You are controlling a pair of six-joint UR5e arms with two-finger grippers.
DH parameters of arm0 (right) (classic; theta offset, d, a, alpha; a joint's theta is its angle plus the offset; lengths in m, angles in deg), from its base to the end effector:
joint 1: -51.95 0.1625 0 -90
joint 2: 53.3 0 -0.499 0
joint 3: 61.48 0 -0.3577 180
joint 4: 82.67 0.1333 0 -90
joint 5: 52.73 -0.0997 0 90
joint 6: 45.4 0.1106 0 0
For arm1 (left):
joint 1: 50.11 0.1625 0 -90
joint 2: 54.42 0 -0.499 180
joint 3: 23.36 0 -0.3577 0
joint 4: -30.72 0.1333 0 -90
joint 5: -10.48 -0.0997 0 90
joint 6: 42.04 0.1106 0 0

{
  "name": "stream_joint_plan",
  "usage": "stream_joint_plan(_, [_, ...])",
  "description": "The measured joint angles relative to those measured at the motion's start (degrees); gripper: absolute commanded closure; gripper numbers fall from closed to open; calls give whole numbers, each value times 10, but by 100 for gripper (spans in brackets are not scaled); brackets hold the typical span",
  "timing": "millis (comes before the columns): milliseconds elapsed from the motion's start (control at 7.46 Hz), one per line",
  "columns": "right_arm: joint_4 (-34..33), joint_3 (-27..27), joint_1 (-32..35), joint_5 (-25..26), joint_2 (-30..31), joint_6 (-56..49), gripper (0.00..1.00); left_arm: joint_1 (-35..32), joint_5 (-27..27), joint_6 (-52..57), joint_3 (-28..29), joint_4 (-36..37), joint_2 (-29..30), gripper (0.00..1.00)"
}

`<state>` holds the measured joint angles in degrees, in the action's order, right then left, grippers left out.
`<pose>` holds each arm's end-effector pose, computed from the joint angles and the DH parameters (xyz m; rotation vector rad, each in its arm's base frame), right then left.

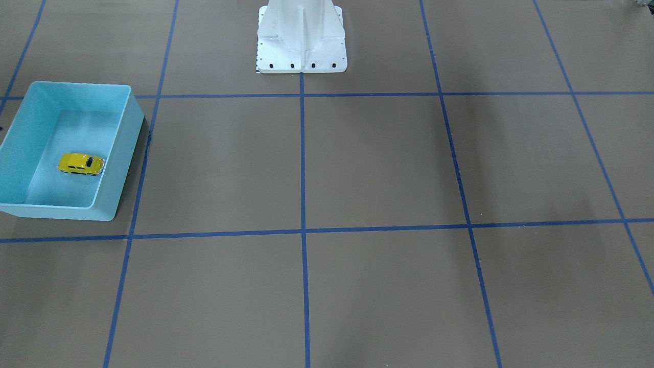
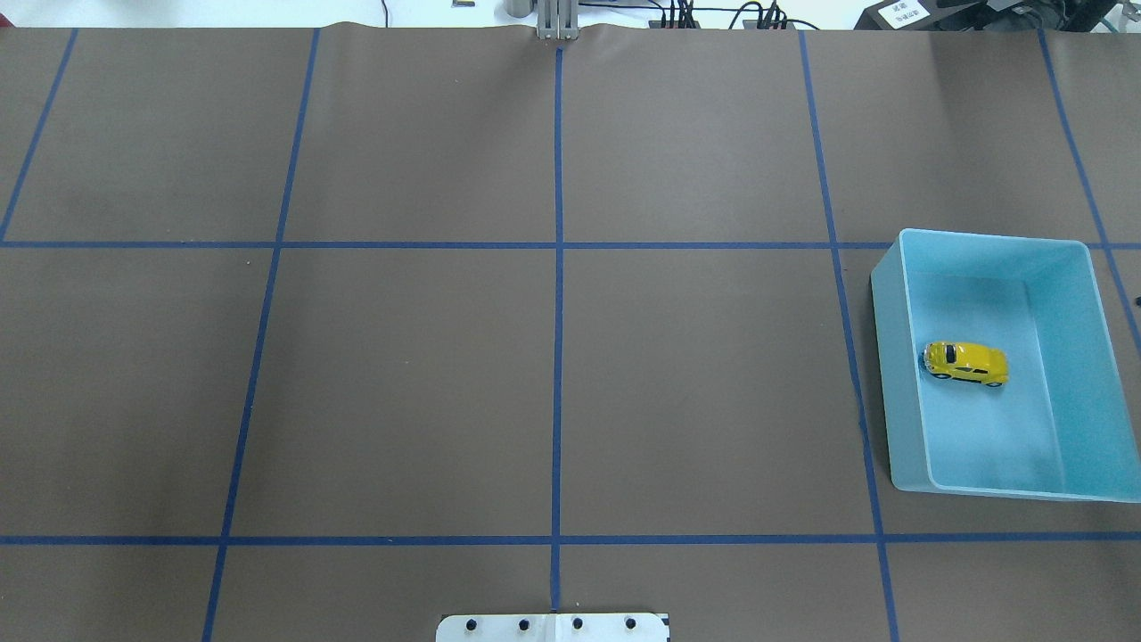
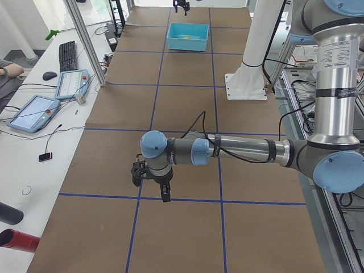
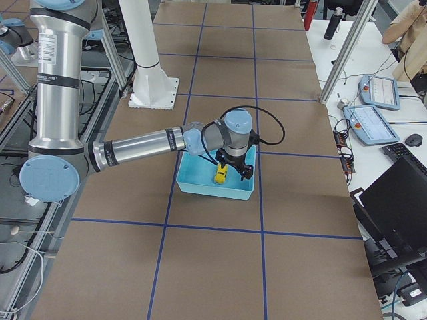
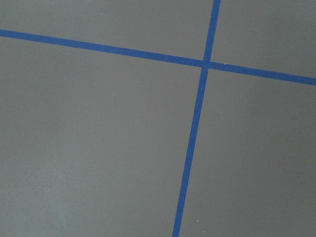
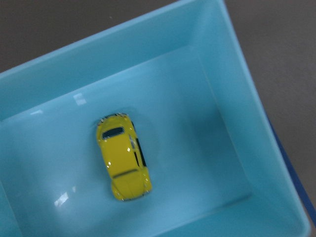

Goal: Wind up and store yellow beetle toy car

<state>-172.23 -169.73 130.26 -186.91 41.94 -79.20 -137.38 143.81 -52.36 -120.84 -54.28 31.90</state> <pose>-0.0297 -0.4211 0.6328 0.3777 -0.7331 -0.8405 -0.0372 -0.4251 0.7193 -0.1058 0.7497 -0.1340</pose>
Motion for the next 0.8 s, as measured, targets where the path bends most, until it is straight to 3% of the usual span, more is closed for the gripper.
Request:
stream_joint_plan(402, [-180, 63, 160, -5, -14, 70, 0, 0, 0, 1, 0, 0, 0, 0])
stream_joint_plan(670, [-196, 100, 192, 5, -24, 193, 0, 0, -1, 2, 0, 0, 0, 0])
stream_joint_plan(804, [-173, 120, 196, 23, -31, 284, 0, 0, -1, 2, 0, 0, 0, 0])
